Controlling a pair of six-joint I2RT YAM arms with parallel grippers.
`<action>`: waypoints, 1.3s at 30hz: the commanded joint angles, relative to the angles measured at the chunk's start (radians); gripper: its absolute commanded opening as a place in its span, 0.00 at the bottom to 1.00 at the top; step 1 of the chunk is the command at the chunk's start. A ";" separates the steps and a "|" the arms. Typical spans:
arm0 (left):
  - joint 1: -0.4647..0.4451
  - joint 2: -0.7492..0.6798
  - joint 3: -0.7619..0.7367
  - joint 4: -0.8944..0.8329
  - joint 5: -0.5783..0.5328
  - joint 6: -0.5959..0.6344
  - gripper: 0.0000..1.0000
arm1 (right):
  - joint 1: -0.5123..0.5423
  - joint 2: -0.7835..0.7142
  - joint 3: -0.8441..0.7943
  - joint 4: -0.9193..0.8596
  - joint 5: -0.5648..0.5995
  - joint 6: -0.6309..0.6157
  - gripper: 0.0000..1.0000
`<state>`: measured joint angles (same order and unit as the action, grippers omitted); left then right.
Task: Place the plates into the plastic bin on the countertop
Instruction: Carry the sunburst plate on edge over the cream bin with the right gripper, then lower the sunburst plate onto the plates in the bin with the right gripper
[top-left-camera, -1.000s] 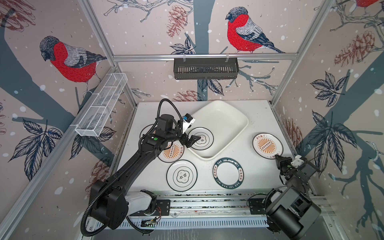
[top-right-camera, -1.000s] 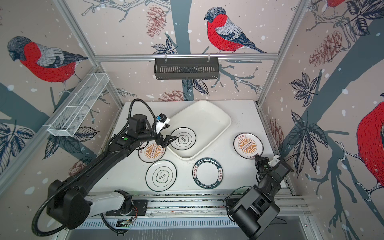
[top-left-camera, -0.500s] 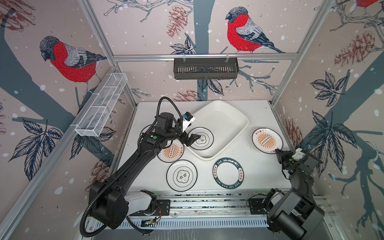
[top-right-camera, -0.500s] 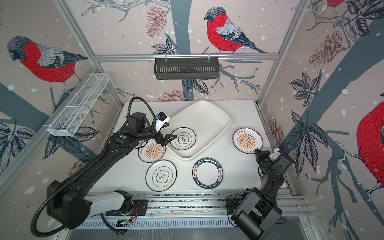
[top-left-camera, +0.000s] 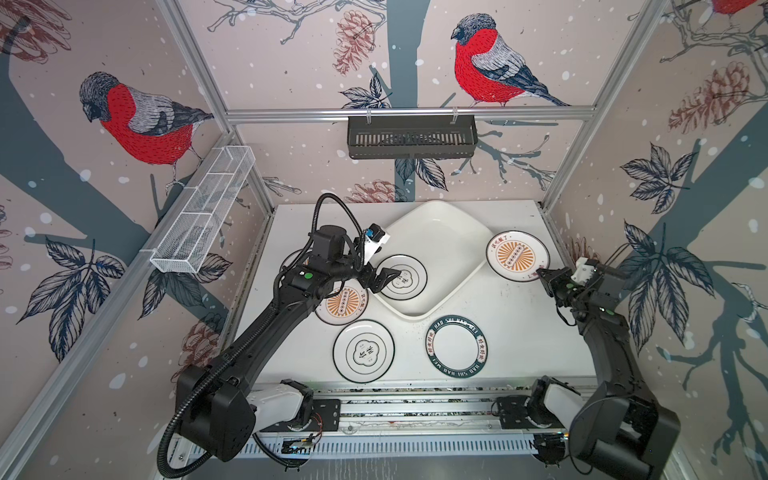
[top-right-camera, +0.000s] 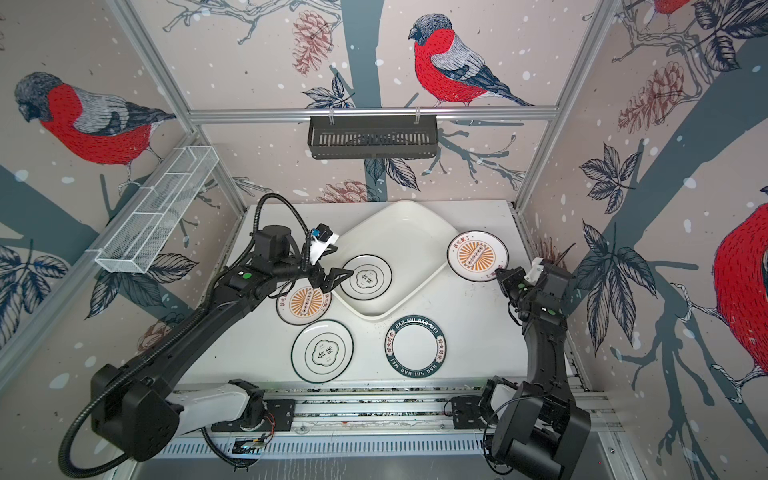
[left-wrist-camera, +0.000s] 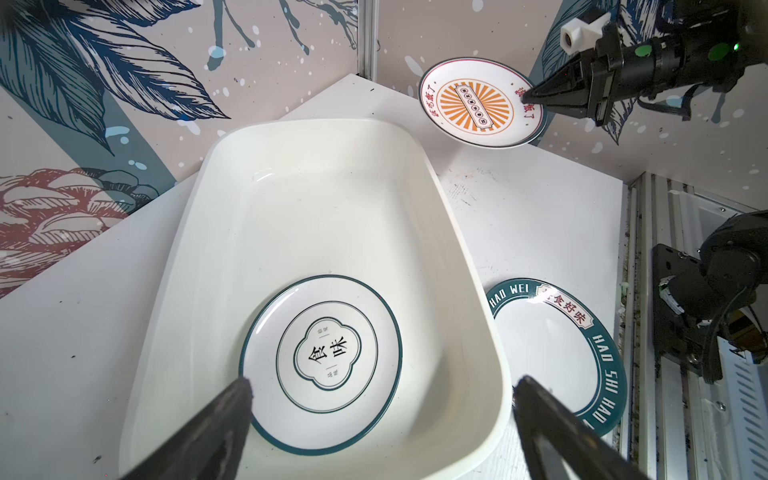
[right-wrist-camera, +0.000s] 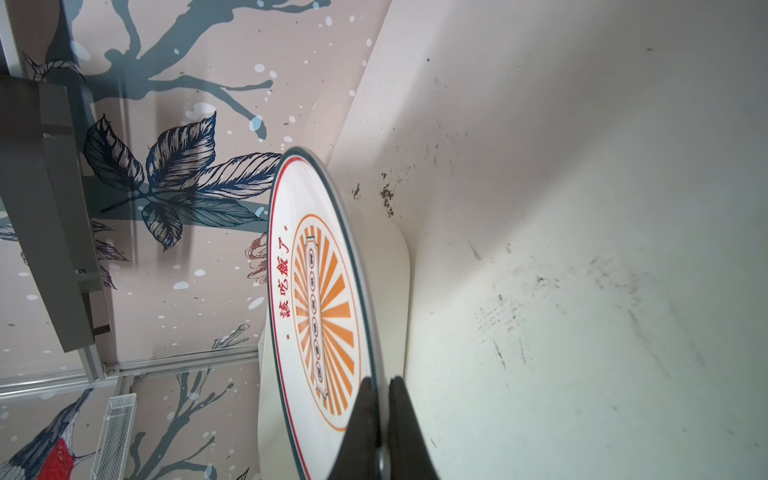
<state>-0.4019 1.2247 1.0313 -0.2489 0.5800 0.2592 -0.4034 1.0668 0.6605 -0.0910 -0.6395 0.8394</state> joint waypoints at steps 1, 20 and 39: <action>0.000 -0.012 0.005 -0.032 -0.020 0.023 0.97 | 0.073 0.039 0.072 0.002 0.068 0.013 0.01; 0.012 -0.096 -0.028 -0.109 -0.164 -0.006 0.97 | 0.527 0.532 0.491 0.009 -0.065 -0.166 0.01; 0.014 -0.084 -0.004 -0.141 -0.190 0.014 0.97 | 0.700 0.843 0.754 -0.251 -0.077 -0.459 0.01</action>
<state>-0.3889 1.1397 1.0214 -0.3790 0.3878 0.2623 0.2813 1.8912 1.3823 -0.2924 -0.7052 0.4583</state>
